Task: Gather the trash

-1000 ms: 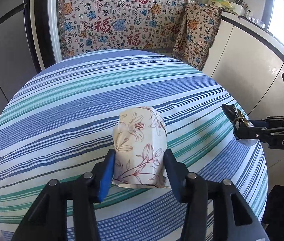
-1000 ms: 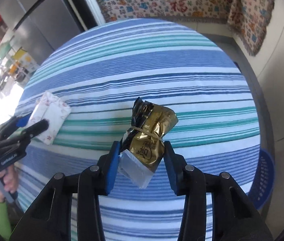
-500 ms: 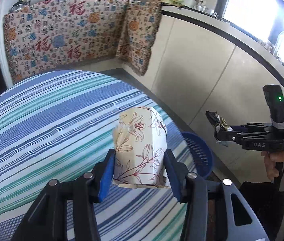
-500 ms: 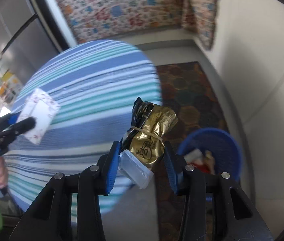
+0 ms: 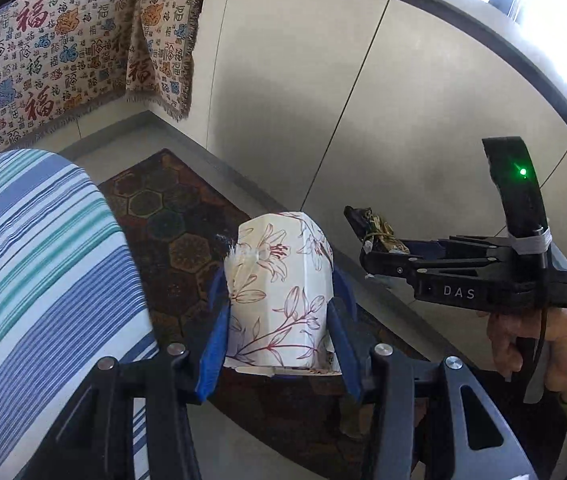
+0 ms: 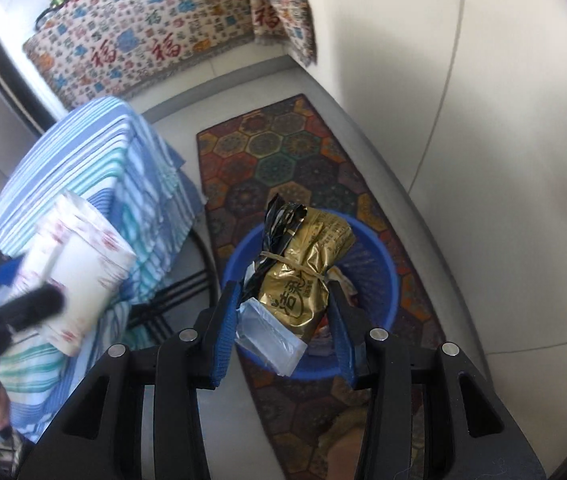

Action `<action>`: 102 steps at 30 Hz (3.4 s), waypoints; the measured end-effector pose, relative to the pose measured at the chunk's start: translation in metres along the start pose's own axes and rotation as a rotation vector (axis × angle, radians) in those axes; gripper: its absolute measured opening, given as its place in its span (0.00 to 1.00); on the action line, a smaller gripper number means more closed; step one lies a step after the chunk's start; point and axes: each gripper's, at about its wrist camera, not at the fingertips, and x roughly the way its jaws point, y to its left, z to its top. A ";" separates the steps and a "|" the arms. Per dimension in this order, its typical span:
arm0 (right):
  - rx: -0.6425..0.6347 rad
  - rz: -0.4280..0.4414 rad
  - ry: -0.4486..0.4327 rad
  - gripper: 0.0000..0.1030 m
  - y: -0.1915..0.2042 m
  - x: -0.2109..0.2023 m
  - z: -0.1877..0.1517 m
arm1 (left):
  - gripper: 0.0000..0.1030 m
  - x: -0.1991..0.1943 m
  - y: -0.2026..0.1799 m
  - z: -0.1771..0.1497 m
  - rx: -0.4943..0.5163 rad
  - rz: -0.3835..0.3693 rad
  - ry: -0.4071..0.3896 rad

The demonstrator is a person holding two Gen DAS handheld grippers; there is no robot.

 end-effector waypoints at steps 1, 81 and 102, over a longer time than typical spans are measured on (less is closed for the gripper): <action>0.010 0.003 -0.002 0.43 -0.007 -0.001 -0.002 | 0.48 0.007 -0.002 0.001 0.004 0.009 0.005; 0.216 -0.172 -0.233 1.00 0.003 -0.143 -0.123 | 1.00 -0.107 -0.097 -0.043 0.107 0.277 -0.179; 0.178 -0.196 -0.263 1.00 0.040 -0.167 -0.139 | 1.00 -0.115 -0.096 -0.053 0.042 0.255 -0.094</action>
